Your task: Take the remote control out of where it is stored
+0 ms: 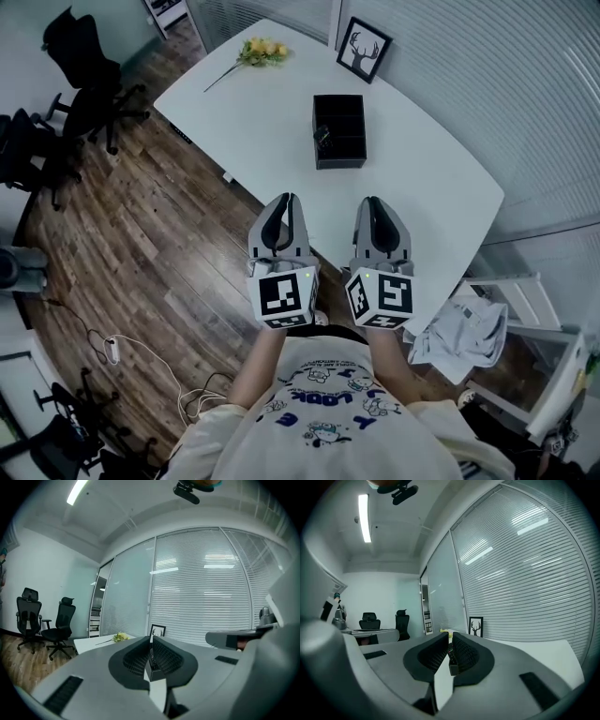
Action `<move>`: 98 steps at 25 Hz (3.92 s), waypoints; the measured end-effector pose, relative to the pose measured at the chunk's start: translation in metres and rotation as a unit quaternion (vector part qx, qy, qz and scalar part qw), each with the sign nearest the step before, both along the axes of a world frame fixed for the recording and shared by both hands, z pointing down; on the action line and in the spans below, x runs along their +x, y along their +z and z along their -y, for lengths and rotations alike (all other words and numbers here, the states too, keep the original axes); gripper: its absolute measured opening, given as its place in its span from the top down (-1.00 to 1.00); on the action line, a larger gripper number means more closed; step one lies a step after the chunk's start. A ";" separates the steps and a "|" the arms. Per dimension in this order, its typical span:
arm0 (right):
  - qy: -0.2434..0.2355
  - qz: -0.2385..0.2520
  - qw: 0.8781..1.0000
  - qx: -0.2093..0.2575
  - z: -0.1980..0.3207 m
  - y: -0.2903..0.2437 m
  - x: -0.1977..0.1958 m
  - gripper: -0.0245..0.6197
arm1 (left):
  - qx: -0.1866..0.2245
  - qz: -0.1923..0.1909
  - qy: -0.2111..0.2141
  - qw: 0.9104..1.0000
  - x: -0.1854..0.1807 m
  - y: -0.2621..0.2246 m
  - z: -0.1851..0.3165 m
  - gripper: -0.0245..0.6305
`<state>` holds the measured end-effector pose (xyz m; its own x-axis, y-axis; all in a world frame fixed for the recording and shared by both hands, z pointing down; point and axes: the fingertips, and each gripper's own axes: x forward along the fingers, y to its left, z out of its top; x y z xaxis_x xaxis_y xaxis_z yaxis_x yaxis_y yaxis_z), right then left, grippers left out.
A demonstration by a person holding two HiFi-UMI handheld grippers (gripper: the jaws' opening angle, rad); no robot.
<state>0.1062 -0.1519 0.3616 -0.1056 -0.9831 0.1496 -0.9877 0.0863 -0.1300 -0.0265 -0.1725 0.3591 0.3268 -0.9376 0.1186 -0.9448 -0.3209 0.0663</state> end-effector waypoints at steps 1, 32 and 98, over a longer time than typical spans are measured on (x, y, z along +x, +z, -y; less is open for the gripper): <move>0.004 0.000 1.000 -0.002 0.009 0.001 0.001 0.77 | -0.001 -0.001 0.004 1.000 0.002 0.001 0.010 0.86; 0.123 0.007 0.987 -0.099 0.168 0.076 0.042 0.77 | -0.147 -0.039 0.195 0.969 0.070 0.114 0.188 0.46; 0.025 0.021 0.998 -0.048 0.137 0.029 0.015 0.77 | -0.070 0.028 0.085 0.994 0.034 0.031 0.145 0.71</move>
